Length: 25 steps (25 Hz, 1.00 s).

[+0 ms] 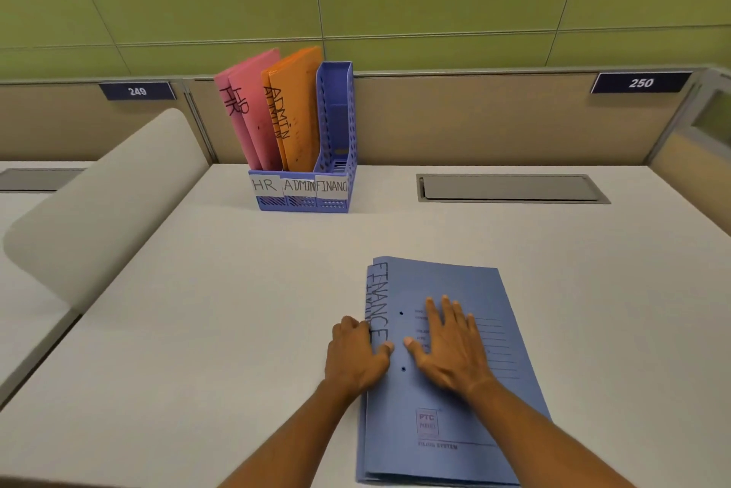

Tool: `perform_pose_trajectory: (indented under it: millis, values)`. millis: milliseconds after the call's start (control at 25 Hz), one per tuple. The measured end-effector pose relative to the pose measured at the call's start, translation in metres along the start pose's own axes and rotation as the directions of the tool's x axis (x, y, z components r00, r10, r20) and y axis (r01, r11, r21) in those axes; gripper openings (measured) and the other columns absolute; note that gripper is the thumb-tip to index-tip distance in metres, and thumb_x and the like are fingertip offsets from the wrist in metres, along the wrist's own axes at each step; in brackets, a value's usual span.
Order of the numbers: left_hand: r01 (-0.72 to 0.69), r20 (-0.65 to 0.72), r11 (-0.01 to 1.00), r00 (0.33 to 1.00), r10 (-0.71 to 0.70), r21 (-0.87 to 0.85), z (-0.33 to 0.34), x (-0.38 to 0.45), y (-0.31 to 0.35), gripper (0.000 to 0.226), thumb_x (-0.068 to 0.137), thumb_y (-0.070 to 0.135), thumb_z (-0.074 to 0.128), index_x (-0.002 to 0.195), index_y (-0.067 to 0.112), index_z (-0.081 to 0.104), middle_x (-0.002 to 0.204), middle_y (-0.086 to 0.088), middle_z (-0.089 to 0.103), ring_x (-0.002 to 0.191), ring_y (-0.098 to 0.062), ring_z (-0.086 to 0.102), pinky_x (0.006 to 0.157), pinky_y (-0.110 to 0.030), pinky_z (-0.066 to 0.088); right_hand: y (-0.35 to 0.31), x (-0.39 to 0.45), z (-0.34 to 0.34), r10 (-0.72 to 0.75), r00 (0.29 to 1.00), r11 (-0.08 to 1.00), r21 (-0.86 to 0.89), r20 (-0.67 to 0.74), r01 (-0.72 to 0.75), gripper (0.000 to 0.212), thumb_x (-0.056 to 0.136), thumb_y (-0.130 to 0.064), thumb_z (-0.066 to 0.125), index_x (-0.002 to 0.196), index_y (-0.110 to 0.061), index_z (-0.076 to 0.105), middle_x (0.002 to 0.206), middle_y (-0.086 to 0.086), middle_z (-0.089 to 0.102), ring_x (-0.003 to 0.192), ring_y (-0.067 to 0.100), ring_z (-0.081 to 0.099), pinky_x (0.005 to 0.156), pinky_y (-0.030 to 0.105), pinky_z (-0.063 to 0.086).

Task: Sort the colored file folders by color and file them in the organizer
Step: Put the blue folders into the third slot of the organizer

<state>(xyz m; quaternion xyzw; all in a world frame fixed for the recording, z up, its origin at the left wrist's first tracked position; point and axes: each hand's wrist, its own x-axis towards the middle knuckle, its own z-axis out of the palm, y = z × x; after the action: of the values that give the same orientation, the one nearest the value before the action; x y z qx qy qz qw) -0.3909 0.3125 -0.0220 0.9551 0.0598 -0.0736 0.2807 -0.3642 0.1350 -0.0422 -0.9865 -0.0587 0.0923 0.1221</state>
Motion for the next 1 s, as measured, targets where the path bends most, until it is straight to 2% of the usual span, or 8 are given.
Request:
perform_pose_trajectory:
  millis: [200,320,400,520,600,680,840,1000]
  values:
    - [0.134,-0.021,0.983,0.990,-0.137,-0.122,0.007,0.007,0.011,0.054,0.073,0.049,0.060,0.112,0.012,0.061,0.114,-0.007,0.058,0.106,-0.023,0.053,0.089,-0.034,0.053,0.002,-0.001,0.007,0.015,0.999,0.999,0.031,0.051,-0.017,0.086,0.091,-0.068,0.027,0.154,-0.019,-0.007,0.161,0.014,-0.012,0.148,0.031,-0.011,0.120,0.046,-0.006]
    - [0.203,-0.010,0.945,0.977,-0.213,-0.255,0.012,0.015,0.010,0.037,0.069,0.043,0.059,0.091,0.013,0.064,0.097,-0.006,0.069,0.091,-0.024,0.063,0.083,-0.040,0.056,0.002,0.000,0.008,0.009,0.999,1.000,0.029,0.052,-0.011,0.086,0.092,-0.067,0.027,0.154,-0.018,-0.006,0.161,0.016,-0.011,0.148,0.032,-0.010,0.120,0.046,-0.007]
    - [0.247,0.027,0.914,0.967,-0.252,-0.321,0.012,0.019,0.011,0.034,0.069,0.041,0.057,0.086,0.013,0.067,0.090,-0.005,0.071,0.085,-0.023,0.066,0.085,-0.042,0.055,0.002,-0.001,0.009,0.006,0.999,1.000,0.026,0.053,-0.007,0.087,0.091,-0.068,0.027,0.154,-0.018,-0.006,0.161,0.016,-0.011,0.148,0.033,-0.011,0.120,0.046,-0.007]
    - [0.296,0.064,0.860,0.953,-0.297,-0.415,0.009,0.020,0.013,0.018,0.081,0.027,0.064,0.079,0.010,0.067,0.080,-0.005,0.069,0.076,-0.019,0.065,0.072,-0.032,0.057,0.003,-0.001,0.007,0.006,0.999,1.000,0.018,0.048,-0.007,0.087,0.091,-0.068,0.027,0.154,-0.018,-0.007,0.161,0.016,-0.011,0.148,0.033,-0.011,0.120,0.047,-0.007]
    - [0.311,0.073,0.833,0.947,-0.313,-0.457,0.005,0.021,0.014,0.015,0.082,0.015,0.065,0.070,0.008,0.062,0.070,-0.005,0.061,0.065,-0.014,0.057,0.056,-0.023,0.047,0.004,0.000,0.006,0.011,0.999,1.000,0.009,0.041,-0.011,0.088,0.090,-0.069,0.026,0.153,-0.019,-0.007,0.161,0.015,-0.011,0.148,0.033,-0.010,0.119,0.046,-0.006]
    - [0.326,0.084,0.808,0.941,-0.328,-0.490,0.003,0.023,0.012,0.016,0.082,0.011,0.065,0.068,0.008,0.060,0.068,-0.005,0.058,0.062,-0.013,0.055,0.051,-0.019,0.042,0.003,-0.001,0.007,0.021,1.000,1.000,0.007,0.018,-0.021,0.092,0.083,-0.073,0.020,0.154,-0.020,-0.006,0.161,0.015,-0.010,0.148,0.032,-0.009,0.120,0.046,-0.005]
    - [0.310,0.101,0.774,0.946,-0.308,-0.552,-0.003,0.027,0.009,0.010,0.080,0.012,0.070,0.080,0.002,0.068,0.086,-0.010,0.068,0.080,-0.020,0.065,0.061,-0.023,0.052,0.002,0.003,0.001,0.004,0.997,0.999,0.037,-0.073,-0.002,0.107,0.065,-0.079,0.007,0.154,-0.021,0.000,0.162,0.013,-0.004,0.149,0.029,-0.006,0.120,0.044,-0.004]
    - [0.270,0.078,0.696,0.952,-0.295,-0.665,-0.020,0.036,0.014,0.010,0.080,0.010,0.070,0.089,0.008,0.072,0.095,-0.009,0.072,0.091,-0.024,0.068,0.081,-0.039,0.059,0.002,0.018,-0.024,-0.056,0.984,0.996,0.059,-0.170,0.066,0.108,0.064,-0.081,0.010,0.154,-0.022,0.003,0.163,0.009,-0.003,0.150,0.025,-0.005,0.120,0.042,-0.004]
